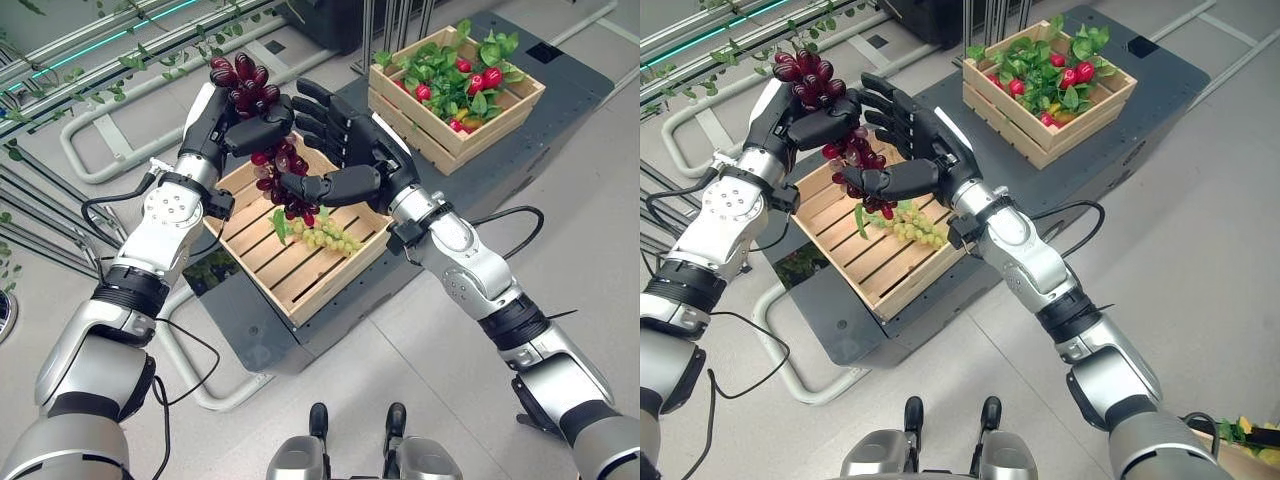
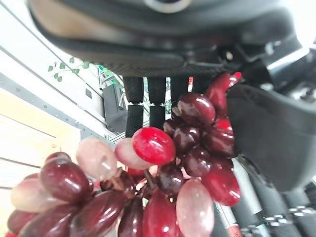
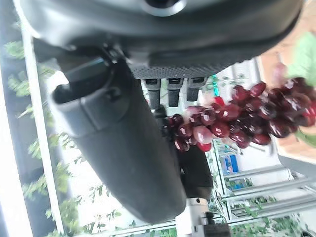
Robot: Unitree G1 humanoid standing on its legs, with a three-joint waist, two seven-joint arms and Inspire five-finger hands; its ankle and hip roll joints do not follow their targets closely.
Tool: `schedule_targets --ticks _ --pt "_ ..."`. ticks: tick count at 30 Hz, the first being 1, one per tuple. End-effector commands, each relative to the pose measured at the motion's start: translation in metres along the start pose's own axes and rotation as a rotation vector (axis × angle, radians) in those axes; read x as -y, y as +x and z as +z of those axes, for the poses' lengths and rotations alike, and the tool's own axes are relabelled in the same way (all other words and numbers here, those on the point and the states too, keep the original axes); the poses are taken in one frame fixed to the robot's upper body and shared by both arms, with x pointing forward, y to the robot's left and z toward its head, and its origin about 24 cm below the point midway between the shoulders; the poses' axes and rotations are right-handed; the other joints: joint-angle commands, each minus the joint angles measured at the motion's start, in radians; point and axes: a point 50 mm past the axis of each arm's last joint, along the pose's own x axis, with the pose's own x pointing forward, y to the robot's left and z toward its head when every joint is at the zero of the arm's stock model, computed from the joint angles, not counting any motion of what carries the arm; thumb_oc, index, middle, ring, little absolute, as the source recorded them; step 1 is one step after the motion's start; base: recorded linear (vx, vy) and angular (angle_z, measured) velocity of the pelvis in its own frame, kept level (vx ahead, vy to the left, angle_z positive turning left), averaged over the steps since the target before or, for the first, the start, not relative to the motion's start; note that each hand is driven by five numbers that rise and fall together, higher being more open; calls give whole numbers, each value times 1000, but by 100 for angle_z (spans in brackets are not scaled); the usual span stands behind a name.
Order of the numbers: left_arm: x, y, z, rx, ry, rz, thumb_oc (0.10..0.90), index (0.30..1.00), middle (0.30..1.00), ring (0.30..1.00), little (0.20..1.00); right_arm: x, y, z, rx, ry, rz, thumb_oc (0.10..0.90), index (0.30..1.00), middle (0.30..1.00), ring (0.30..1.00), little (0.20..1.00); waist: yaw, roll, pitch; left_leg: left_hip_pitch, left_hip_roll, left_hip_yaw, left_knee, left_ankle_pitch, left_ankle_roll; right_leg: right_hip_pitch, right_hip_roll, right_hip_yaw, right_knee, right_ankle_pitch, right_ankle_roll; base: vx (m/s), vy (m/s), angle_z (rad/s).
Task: Pick up the fruits from the basket on one side to the basket on the other side
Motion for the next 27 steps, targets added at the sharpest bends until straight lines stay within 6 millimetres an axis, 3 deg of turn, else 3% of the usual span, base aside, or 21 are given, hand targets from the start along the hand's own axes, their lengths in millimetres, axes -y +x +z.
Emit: schedule_targets --ticks 1,8,17,23,27 --pt "38 16 45 238 -192 -50 400 300 300 300 300 -22 -4 -66 -215 166 24 800 900 900 900 900 27 9 -371 -26 -57 -27 9 -75 -12 11 -25 5 1 -71 -13 17 -13 8" --pt "47 15 56 276 -224 -67 400 300 300 300 300 -18 -6 -74 -259 179 -30 800 900 900 900 900 33 4 -371 -22 -54 -30 1 -73 -12 12 -25 1 1 -73 -15 5 -5 3" --pt "64 12 68 330 -233 -151 400 300 300 300 300 -15 8 -60 -195 170 -99 800 900 900 900 900 44 2 -372 -14 -55 -39 -2 -75 -10 20 -25 0 1 -76 -19 0 0 0" --pt "76 10 71 324 -210 -217 400 300 300 300 300 -15 18 -35 -56 187 -139 800 900 900 900 900 56 1 -375 -12 -56 -46 -2 -76 -6 22 -25 -1 1 -76 -20 0 0 0" --pt "74 10 60 282 -187 -206 400 300 300 300 300 -17 22 -20 23 161 -158 800 900 900 900 900 57 2 -377 -10 -56 -48 -2 -76 -4 23 -25 5 1 -75 -19 0 0 0"
